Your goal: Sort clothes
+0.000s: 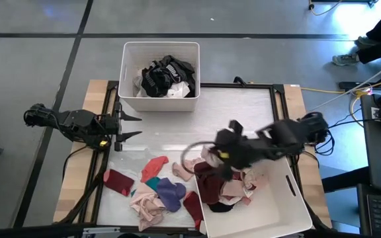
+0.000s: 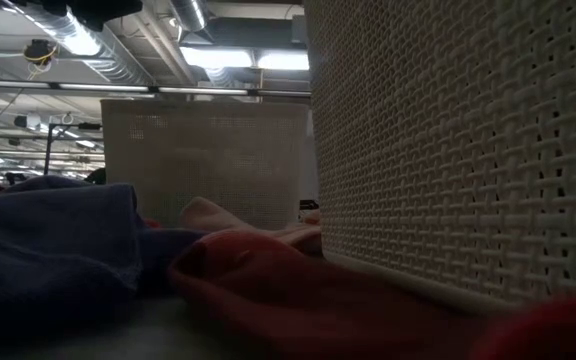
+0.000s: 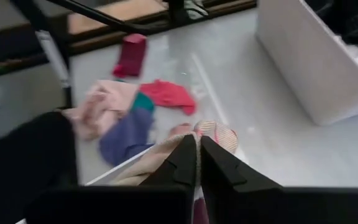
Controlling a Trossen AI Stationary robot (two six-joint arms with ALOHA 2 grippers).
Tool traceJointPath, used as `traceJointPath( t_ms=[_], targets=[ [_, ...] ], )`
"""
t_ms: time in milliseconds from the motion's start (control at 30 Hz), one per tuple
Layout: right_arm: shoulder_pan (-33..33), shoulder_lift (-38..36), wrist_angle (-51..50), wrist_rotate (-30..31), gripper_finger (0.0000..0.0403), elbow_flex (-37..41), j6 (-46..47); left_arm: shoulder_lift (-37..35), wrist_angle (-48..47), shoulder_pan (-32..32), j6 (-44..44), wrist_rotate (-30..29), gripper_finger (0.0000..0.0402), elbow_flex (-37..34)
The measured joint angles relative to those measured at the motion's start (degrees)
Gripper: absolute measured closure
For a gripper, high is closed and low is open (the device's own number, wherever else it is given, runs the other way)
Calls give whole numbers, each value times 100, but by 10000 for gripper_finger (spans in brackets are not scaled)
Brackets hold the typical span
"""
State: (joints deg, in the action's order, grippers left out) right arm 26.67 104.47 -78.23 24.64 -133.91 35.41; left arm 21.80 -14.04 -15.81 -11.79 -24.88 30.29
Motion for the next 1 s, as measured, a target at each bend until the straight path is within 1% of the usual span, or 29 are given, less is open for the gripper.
traceJointPath(
  t_ms=[167, 233, 333, 467, 533, 667, 733, 800, 867, 1000],
  targets=[
    [652, -219, -298, 39, 384, 0, 840, 0, 0, -1, 0, 2, 192, -1],
    [939, -273, -667, 68, 384, 0, 1369, 0, 0, -1, 0, 1, 192, -1],
    [1386, -286, -1235, 322, 384, 7, 2341, 0, 2, 0, 4, 1, 192, 0],
    [1806, -328, -1078, 193, 384, 70, 3123, 4, 3, -1, 4, 0, 192, 0],
    [1835, -350, -1196, 120, 384, 79, 3781, 4, 7, 2, 7, 0, 192, 0],
    [1901, -330, -1156, 79, 384, 313, 4654, 4, 11, 2, -22, 0, 192, -1],
    [1907, -303, -1177, -136, 384, 540, 4984, 4, 11, 1, -18, 1, 192, 1],
    [1902, -301, -1168, -368, 384, 881, 5155, 4, 9, -1, 2, 2, 192, 0],
    [1805, -295, -1174, -754, 384, 1250, 5281, 4, 9, 2, -6, 0, 192, -1],
    [1509, -298, -1177, -1311, 384, 1951, 5267, 4, 9, 2, -25, 1, 192, -1]
  ],
)
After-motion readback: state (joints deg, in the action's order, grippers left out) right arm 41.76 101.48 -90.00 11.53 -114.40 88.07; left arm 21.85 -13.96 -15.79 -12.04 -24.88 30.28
